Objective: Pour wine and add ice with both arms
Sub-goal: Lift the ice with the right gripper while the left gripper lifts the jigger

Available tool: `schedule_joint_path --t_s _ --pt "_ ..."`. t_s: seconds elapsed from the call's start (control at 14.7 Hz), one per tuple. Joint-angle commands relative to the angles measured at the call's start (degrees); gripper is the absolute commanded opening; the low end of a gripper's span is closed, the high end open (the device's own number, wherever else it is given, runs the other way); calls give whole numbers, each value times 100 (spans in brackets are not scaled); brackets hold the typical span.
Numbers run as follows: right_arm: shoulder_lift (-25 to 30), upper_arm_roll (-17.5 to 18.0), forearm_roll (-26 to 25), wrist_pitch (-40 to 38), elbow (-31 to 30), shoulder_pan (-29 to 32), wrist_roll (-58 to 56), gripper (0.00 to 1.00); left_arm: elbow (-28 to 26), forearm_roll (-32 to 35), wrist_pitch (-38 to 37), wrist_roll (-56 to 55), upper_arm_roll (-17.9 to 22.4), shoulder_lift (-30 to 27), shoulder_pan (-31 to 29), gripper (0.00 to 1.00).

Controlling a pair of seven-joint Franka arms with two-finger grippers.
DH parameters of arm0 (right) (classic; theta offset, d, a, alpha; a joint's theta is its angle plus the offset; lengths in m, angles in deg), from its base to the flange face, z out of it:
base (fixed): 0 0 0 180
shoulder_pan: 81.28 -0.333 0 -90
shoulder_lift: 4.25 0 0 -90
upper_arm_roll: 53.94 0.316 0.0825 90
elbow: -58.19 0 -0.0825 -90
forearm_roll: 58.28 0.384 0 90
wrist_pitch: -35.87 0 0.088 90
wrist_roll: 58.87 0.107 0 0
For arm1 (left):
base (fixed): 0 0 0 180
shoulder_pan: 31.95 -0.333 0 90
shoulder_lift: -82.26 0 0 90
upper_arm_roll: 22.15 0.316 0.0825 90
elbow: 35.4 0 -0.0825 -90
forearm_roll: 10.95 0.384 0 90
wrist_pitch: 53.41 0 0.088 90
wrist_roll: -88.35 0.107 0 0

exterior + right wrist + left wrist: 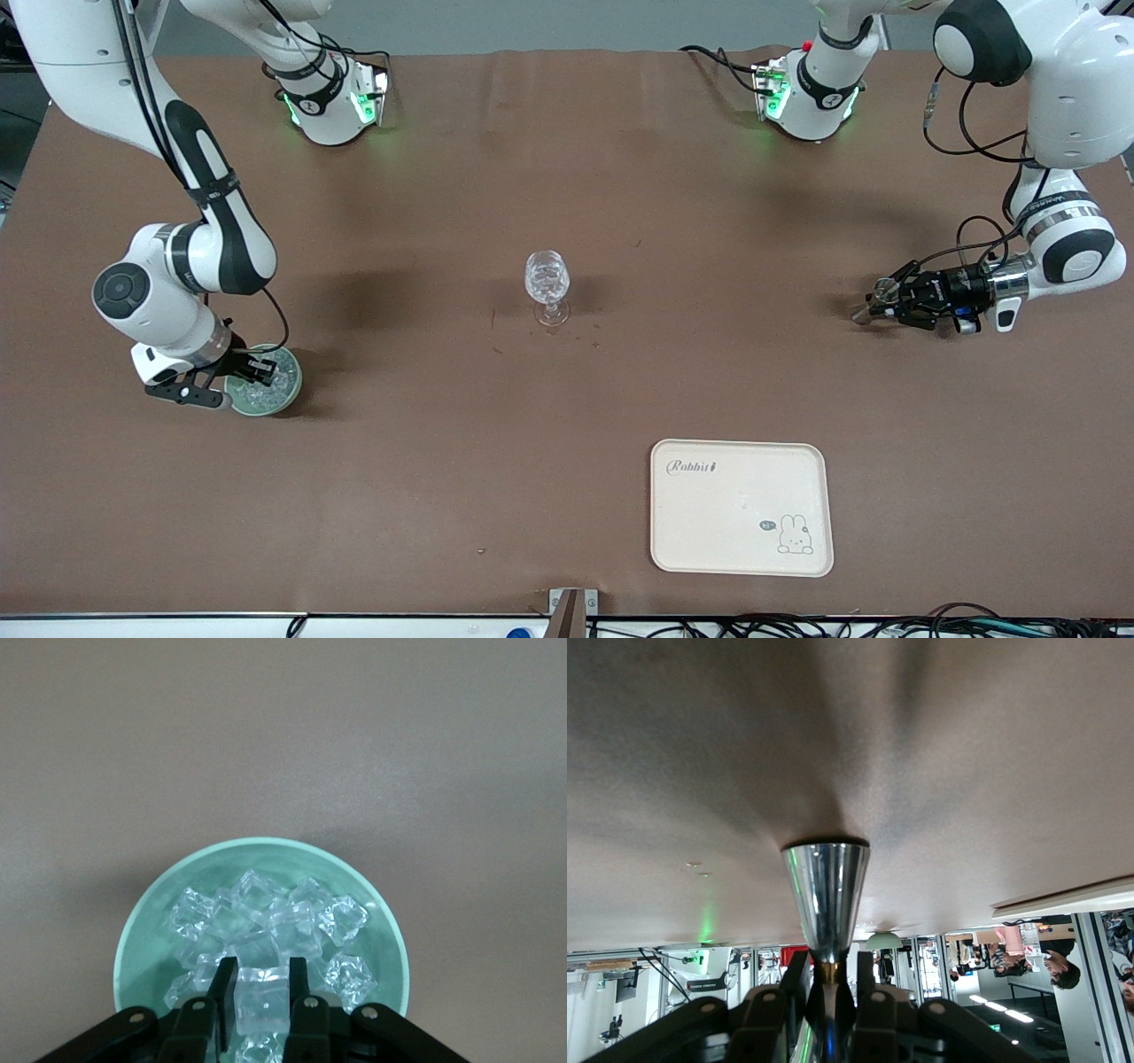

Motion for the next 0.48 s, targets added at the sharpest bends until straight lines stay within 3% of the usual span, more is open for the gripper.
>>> schedule_joint_path --t_s 0.0,0.41 --pt "105 38 -78 -663 334 24 38 1 -13 -96 -368 -288 55 -106 -54 0" --pt "606 38 -69 -3308 2046 24 -191 1 -21 -34 -862 -956 109 -974 51 0"
